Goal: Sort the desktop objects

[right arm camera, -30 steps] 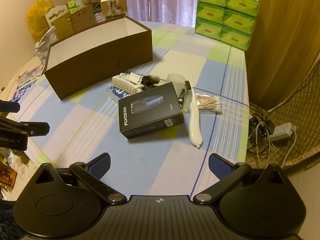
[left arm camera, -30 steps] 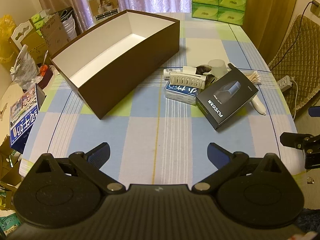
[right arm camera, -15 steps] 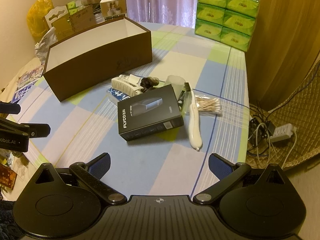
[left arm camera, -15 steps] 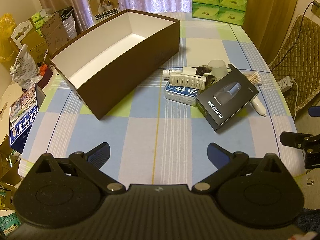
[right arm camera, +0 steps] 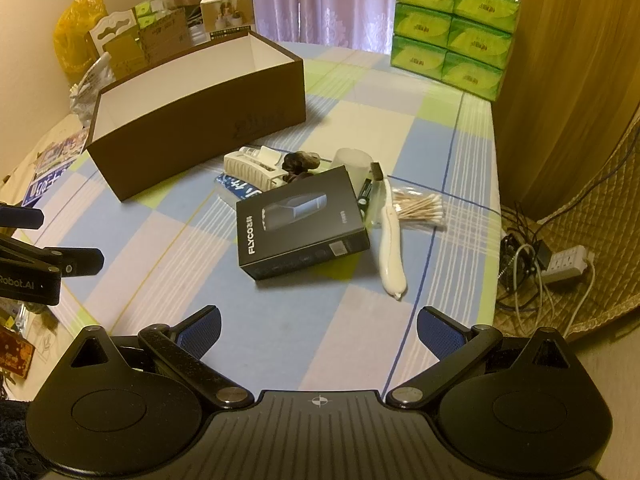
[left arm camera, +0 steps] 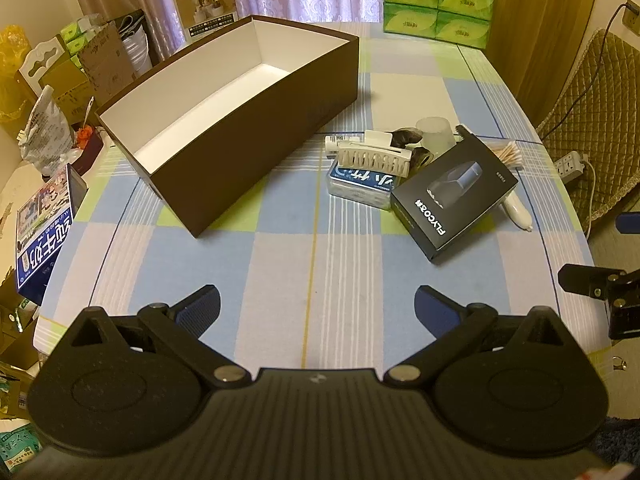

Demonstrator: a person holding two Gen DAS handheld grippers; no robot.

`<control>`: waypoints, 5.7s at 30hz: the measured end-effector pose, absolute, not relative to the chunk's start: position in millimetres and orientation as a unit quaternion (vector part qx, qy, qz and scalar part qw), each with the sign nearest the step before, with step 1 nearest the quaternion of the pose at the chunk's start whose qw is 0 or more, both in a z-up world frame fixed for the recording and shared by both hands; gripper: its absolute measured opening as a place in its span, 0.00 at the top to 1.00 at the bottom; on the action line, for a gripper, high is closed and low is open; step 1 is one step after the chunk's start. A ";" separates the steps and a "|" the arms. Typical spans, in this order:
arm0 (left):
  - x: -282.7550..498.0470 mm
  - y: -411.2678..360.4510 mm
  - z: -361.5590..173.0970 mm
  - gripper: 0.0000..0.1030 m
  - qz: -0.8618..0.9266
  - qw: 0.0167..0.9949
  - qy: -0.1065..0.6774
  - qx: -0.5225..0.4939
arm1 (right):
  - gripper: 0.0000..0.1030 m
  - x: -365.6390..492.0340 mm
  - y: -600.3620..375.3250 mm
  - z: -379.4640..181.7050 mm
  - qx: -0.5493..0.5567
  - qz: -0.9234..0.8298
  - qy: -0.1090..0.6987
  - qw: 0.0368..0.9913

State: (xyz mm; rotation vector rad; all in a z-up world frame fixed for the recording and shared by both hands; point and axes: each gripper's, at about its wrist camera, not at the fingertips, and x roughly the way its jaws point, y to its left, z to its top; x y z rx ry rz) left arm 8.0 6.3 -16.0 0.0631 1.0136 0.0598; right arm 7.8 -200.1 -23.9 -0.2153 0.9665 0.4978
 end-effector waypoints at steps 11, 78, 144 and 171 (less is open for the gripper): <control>10.8 5.8 -18.9 0.01 0.023 0.872 0.489 0.032 | 0.02 9.0 -201.9 -29.6 -0.099 0.235 0.461 0.850; 159.9 -92.8 -109.5 0.01 -0.355 0.785 0.448 0.239 | 0.02 64.0 -274.4 -91.4 0.025 0.080 0.515 0.853; 146.9 19.3 -40.0 0.24 -0.072 0.896 0.437 0.036 | 0.82 137.2 -204.1 -103.1 -0.044 0.213 0.444 0.869; 181.2 192.7 32.8 0.24 -0.034 0.922 0.385 0.020 | 0.82 132.5 32.5 14.0 0.056 0.328 0.389 0.859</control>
